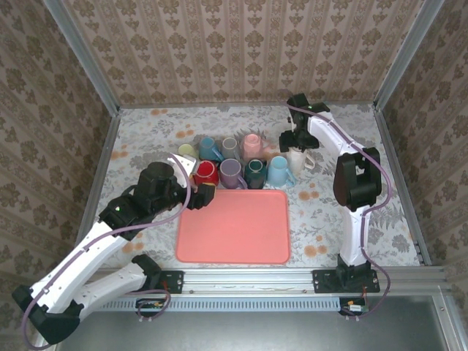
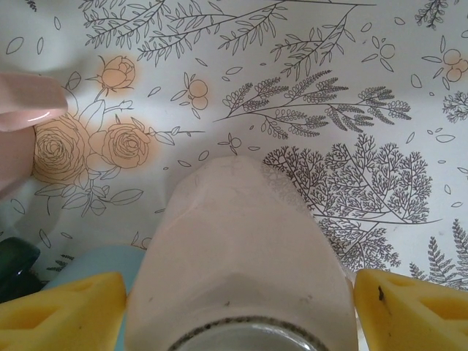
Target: Turn the mug right side up
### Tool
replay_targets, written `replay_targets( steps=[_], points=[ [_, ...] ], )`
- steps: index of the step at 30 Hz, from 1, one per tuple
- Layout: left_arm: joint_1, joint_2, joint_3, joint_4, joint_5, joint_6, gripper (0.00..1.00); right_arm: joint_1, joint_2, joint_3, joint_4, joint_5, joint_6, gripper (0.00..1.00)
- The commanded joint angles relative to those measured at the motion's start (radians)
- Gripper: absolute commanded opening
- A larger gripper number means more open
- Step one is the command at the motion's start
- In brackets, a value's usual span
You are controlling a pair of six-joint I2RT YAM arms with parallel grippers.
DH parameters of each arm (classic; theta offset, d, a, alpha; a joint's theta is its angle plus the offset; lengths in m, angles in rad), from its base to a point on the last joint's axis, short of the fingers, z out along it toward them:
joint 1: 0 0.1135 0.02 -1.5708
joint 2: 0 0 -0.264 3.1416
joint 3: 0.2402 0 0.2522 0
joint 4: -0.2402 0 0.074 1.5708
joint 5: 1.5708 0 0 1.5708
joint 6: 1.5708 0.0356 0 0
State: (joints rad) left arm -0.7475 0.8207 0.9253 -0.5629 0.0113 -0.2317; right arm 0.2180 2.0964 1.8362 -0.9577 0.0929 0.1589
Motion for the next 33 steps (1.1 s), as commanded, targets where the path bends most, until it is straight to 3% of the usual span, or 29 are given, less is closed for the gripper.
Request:
replay_targets(
  steps=[1, 15, 17, 21, 29, 33],
  points=[
    [0.014, -0.008, -0.012, 0.030, 0.032, -0.008, 0.81, -0.023, 0.013, -0.044, 0.007, 0.008, -0.006, 0.82],
    [0.033, 0.001, -0.017, 0.034, 0.048, -0.007, 0.83, -0.074, 0.000, -0.120, 0.074, -0.046, 0.042, 0.86],
    [0.034, 0.005, -0.016, 0.033, 0.049, -0.007, 0.83, -0.075, -0.006, -0.125, 0.083, -0.054, 0.052, 0.81],
    [0.036, 0.012, -0.014, 0.031, 0.044, -0.004, 0.83, -0.087, -0.048, -0.130, 0.101, -0.050, 0.097, 0.60],
    [0.036, 0.029, -0.022, 0.066, 0.081, -0.009, 0.85, -0.149, -0.291, -0.214, 0.206, -0.059, 0.341, 0.42],
    [0.027, 0.079, 0.013, 0.062, 0.059, -0.073, 0.85, -0.187, -0.456, -0.273, 0.271, -0.138, 0.481, 0.41]
  ],
)
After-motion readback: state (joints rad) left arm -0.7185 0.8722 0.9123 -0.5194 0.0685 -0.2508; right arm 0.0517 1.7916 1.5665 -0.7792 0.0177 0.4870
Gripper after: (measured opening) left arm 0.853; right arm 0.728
